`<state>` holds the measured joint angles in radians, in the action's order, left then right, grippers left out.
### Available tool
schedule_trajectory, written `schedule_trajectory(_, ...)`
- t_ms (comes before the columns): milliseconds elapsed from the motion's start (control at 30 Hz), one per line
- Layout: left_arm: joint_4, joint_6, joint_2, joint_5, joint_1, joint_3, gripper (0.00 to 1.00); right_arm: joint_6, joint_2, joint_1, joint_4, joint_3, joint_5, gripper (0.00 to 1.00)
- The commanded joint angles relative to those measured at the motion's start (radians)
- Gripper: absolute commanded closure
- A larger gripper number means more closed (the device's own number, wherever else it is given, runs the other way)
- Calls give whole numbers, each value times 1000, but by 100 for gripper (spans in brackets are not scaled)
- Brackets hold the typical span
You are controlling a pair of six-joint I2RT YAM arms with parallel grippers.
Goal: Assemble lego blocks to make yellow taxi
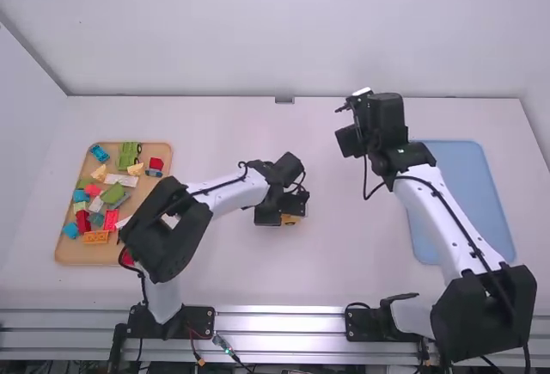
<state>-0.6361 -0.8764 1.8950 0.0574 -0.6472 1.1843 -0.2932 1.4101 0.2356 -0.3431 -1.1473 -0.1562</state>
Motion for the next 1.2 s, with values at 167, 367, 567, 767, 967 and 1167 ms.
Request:
schedule_trajectory(167, 7, -11, 40, -22, 57, -8, 65, 12, -103, 1, -77, -31, 33, 1)
schedule_trajectory(367, 8, -8, 31, 26, 60, 8, 1, 11, -111, 1, -89, -31, 37, 1)
schedule_trajectory(567, -92, 11, -57, -20, 79, 52, 1, -5, -107, 22, -84, -31, 35, 1)
schedule_trajectory(767, -65, 101, -189, -22, 255, 44, 1, -26, -107, 27, -85, -31, 36, 1)
schedule_trajectory(967, 47, 394, -208, -3, 522, 46, 1, -19, -107, 27, -84, -31, 36, 1)
schedule_trajectory(1167, 92, 624, -208, -20, 799, 46, 1, -19, -107, 27, -79, -31, 36, 1)
